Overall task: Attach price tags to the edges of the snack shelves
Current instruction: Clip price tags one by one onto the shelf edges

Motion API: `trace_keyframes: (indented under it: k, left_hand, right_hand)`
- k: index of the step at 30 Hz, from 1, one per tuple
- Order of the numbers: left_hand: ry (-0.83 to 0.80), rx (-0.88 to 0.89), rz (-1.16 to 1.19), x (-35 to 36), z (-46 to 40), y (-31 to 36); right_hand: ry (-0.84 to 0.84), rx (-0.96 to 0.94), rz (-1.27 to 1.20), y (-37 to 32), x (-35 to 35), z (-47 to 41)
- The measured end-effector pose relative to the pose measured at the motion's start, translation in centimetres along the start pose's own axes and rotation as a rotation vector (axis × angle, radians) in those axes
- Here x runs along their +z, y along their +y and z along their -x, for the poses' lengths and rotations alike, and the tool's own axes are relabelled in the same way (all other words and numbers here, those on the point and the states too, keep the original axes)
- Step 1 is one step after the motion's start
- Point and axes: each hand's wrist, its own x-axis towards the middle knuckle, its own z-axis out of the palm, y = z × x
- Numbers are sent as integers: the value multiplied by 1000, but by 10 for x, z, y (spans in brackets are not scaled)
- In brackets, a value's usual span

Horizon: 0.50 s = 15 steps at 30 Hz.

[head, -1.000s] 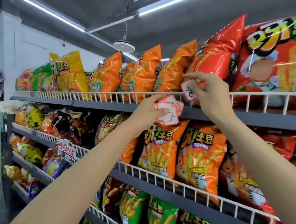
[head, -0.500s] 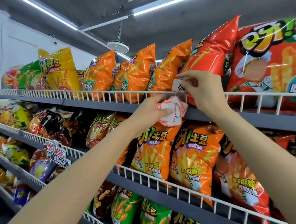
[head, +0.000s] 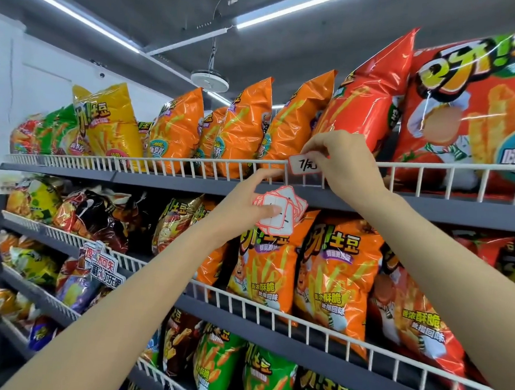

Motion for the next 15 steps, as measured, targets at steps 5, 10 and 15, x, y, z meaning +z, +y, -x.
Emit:
trace_keyframes:
  k: [5, 10, 15]
  left_hand:
    - [-5, 27, -64, -3, -3, -4]
    - [-21, 18, -48, -3, -6, -6]
    - [-32, 33, -43, -6, -10, -7]
  right_hand:
    - [57, -30, 127, 1, 4, 7]
    - [36, -78, 344, -5, 3, 12]
    - [-53, -100, 528, -11, 0, 18]
